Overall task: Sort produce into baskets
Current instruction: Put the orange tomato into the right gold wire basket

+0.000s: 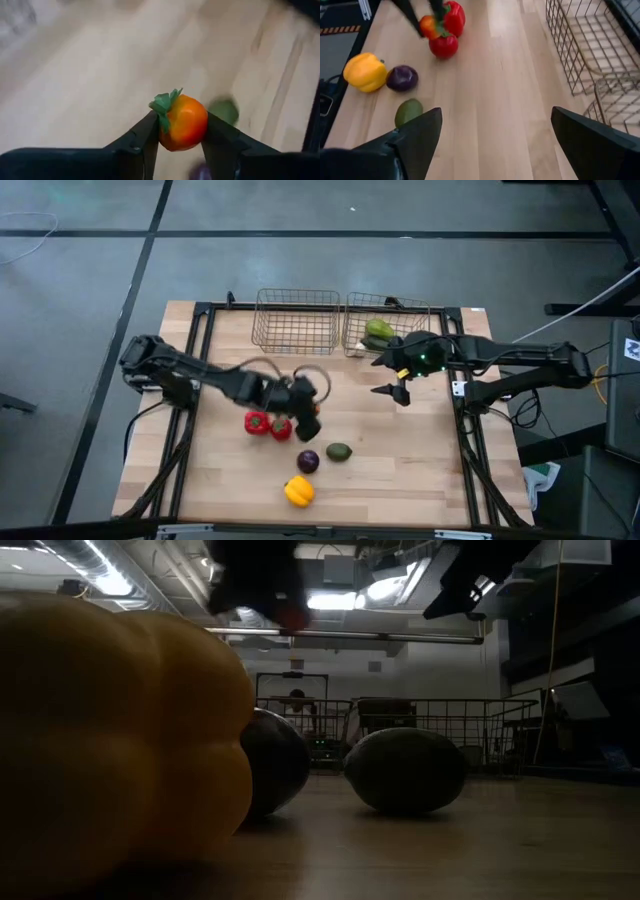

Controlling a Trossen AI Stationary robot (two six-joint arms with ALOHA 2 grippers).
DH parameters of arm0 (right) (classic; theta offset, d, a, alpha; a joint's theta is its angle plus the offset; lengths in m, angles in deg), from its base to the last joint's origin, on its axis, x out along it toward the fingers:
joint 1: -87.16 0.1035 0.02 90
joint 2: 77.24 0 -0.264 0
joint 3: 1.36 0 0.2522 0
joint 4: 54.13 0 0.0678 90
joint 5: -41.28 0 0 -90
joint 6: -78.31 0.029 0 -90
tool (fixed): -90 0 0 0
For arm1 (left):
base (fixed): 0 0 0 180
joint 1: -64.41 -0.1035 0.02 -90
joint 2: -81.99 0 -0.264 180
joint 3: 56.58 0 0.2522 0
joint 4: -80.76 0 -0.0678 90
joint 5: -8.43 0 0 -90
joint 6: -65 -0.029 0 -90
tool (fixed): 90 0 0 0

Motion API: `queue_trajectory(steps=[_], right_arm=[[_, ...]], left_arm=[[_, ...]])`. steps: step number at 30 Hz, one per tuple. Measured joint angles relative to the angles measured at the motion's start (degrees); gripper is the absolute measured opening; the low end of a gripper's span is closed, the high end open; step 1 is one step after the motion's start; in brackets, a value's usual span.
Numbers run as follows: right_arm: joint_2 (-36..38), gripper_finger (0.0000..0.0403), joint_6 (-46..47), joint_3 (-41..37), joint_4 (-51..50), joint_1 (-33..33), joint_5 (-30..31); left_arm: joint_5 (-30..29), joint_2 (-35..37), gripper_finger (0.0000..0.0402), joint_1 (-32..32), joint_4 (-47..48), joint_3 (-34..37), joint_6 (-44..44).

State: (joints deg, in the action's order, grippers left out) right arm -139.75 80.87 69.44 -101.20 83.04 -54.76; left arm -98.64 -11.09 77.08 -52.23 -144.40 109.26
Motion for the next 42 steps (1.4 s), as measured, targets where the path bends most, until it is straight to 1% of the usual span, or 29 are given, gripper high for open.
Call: queue_trajectory(steps=[6, 10, 14, 19, 24, 29, 39, 42], right_arm=[[0.71, 0.0374, 0.04, 0.0, -1.76, -0.02, 0.67], [0.7, 0.0374, 0.07, -0.02, -1.24, -0.02, 0.9], [0.67, 0.0374, 0.09, 0.0, -1.1, 0.0, 0.9], [0.65, 0.0374, 0.14, 0.0, -0.79, 0.02, 0.92], [0.65, 0.0374, 0.14, -0.02, -0.68, 0.02, 1.07], [0.65, 0.0374, 0.13, -0.01, -0.7, 0.0, 1.36], [0.63, 0.0374, 0.14, -0.02, -0.65, -0.02, 2.43], [0.61, 0.0374, 0.14, -0.02, -0.65, -0.02, 2.43]], left_arm=[[0.1, 0.0, 0.0125, -9.11, -13.91, 0.0, -13.0], [0.24, -0.01, 0.0125, -14.56, -21.87, 0.5, -18.92], [0.26, -1.43, 0.0125, -19.23, -29.35, 0.5, -21.73], [0.39, -5.96, 0.0125, -23.32, -39.58, 0.55, -23.43], [0.45, -11.05, 0.0125, -26.54, -47.26, 0.55, -23.47], [0.42, -15.18, 0.0125, -28.62, -50.7, 0.57, -23.38], [0.45, -20.28, 0.0125, -29.62, -50.49, 0.57, -25.55], [0.45, -20.55, 0.0126, -29.61, -48.44, 0.57, -25.13]])
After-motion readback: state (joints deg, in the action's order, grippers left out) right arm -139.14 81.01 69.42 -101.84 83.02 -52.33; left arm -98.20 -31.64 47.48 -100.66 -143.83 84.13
